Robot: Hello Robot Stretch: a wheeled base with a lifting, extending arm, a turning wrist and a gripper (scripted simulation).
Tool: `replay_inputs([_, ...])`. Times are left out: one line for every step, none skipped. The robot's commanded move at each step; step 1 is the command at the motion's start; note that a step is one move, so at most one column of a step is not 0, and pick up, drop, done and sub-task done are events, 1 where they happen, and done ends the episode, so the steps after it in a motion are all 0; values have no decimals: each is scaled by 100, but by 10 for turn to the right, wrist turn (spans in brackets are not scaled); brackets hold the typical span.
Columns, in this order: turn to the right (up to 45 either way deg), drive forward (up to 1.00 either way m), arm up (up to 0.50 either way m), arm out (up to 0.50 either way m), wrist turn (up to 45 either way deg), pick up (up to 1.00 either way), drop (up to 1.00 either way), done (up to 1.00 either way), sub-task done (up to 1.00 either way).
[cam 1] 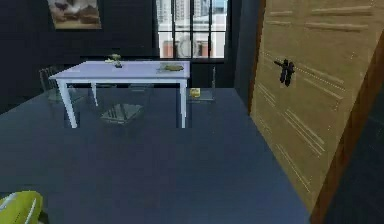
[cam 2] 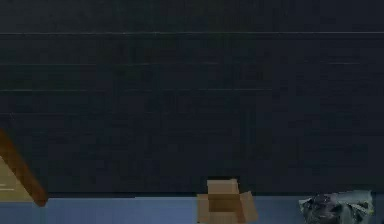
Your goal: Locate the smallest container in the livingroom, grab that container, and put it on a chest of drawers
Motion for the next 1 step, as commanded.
replay_inputs([0,45,0,0,0,0,0,0,0])
